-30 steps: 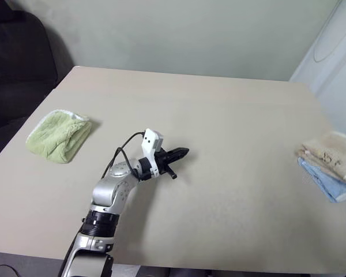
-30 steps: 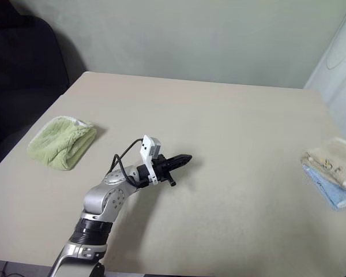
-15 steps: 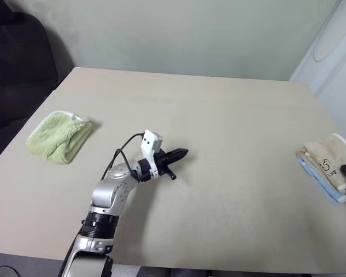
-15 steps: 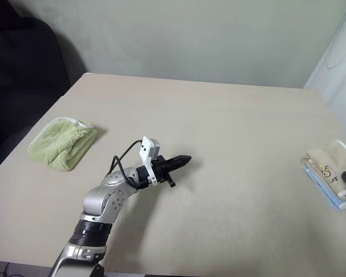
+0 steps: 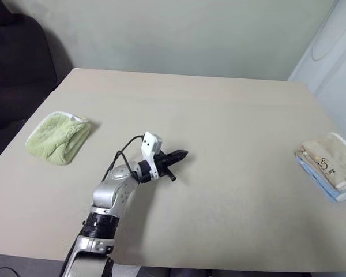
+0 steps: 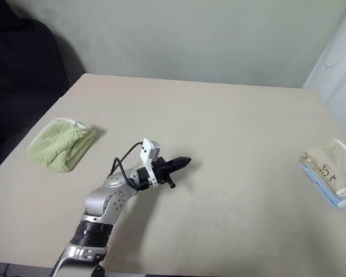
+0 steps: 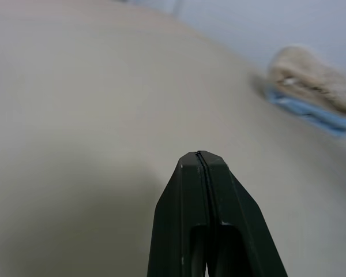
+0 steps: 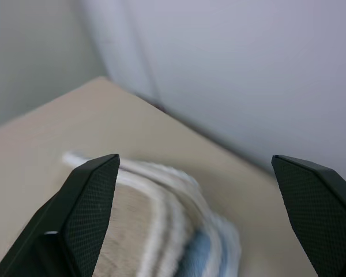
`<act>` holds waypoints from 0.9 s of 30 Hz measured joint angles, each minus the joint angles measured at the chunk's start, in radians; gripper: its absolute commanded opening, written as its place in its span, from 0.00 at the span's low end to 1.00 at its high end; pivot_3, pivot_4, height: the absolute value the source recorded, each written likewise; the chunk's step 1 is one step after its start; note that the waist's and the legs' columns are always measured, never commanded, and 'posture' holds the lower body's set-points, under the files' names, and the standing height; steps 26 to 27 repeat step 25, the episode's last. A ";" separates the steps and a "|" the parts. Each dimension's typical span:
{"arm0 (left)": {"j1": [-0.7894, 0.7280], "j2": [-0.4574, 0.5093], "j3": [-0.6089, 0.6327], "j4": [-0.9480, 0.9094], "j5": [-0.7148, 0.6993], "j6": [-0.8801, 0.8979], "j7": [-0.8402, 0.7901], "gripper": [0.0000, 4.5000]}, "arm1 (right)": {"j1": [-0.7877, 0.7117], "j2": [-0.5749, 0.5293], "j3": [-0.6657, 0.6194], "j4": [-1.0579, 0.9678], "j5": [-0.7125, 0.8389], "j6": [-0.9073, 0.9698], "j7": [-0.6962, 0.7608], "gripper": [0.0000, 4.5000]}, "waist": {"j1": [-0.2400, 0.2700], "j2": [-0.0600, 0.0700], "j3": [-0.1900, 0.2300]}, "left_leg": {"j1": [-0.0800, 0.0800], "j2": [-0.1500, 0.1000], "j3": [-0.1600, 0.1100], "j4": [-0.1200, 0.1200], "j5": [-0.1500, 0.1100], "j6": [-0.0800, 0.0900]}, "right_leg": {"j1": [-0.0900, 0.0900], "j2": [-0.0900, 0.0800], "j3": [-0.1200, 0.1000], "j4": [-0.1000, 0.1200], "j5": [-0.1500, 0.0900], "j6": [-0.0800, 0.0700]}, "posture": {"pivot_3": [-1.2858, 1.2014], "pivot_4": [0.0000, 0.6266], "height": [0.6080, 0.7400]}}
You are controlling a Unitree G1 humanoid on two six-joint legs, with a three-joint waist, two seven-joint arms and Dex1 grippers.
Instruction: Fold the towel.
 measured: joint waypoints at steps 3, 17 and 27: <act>-0.032 0.026 0.024 0.066 0.048 -0.089 0.016 0.00 | 0.015 -0.067 0.126 -0.149 -0.055 -0.061 0.141 0.99 | -0.010 -0.003 -0.001 | 0.000 0.002 0.000 -0.001 -0.001 -0.001 | 0.001 0.001 -0.001 0.000 0.000 0.000 | 0.52 0.24 1.00; 0.026 0.092 0.066 0.170 0.164 -0.364 0.034 0.00 | -0.276 0.245 0.749 0.093 -0.232 -0.146 0.289 0.99 | 0.008 -0.006 -0.002 | 0.000 -0.001 -0.004 0.001 0.007 0.011 | -0.001 0.000 -0.002 -0.001 0.010 -0.011 | 0.52 0.24 1.00; 0.155 0.092 0.069 0.060 0.184 -0.353 0.070 0.00 | -0.257 0.291 0.772 0.166 -0.302 -0.210 0.342 0.99 | 0.002 -0.006 -0.002 | 0.000 0.000 -0.004 0.000 0.002 -0.002 | -0.003 0.001 -0.003 0.000 0.011 -0.013 | 0.52 0.24 1.00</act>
